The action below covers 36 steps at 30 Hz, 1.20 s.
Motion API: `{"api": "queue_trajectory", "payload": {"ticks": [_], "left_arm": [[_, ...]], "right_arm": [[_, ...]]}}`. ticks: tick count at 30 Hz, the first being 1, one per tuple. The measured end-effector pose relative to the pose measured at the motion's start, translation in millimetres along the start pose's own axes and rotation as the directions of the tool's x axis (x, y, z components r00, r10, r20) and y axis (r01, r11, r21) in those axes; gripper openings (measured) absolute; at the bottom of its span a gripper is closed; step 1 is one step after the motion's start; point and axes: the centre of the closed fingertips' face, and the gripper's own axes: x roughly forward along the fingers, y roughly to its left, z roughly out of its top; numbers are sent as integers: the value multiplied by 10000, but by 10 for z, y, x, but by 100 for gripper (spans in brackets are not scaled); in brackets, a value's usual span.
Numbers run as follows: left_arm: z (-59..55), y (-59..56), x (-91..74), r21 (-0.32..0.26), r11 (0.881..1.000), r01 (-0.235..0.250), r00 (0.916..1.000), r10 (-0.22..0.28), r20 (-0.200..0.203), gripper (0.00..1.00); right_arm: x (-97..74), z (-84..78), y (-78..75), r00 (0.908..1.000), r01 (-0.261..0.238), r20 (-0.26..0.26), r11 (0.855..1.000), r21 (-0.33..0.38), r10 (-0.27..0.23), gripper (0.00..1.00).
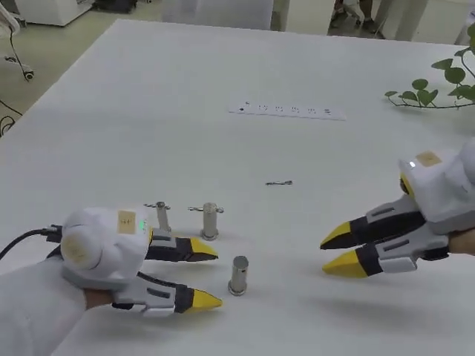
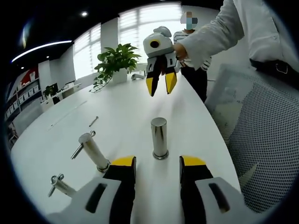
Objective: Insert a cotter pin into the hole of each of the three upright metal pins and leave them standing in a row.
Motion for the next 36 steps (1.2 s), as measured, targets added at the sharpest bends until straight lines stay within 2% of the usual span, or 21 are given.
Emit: {"api": "queue_trajectory", "payload": {"ticks": [10,17,24,26,31,36], "left_arm": [[11,-14,144,617,9967,531,9986,-532,2,25],[24,-40,219,936,9907,984,9951,-986,-31,22],[66,-40,271,941,9893,1114,9935,-1131,132,16],[67,-78,283,977,9877,1224,9921,-1244,139,12],[70,-56,291,382,9956,859,9960,-868,234,12],[74,-45,307,24,9991,427,9984,-428,364,11]], "right_arm": [[-27,-20,25,10000,99,11,9996,275,-99,24],[-26,10,-11,9999,145,-23,9994,314,-144,23],[2,40,-34,9999,112,-56,9996,277,-111,23],[11,52,-56,9999,111,-64,9996,264,-109,23],[31,96,-123,9999,152,-27,9996,241,-151,22],[68,122,-201,9995,270,-175,9996,125,-268,21]]}}
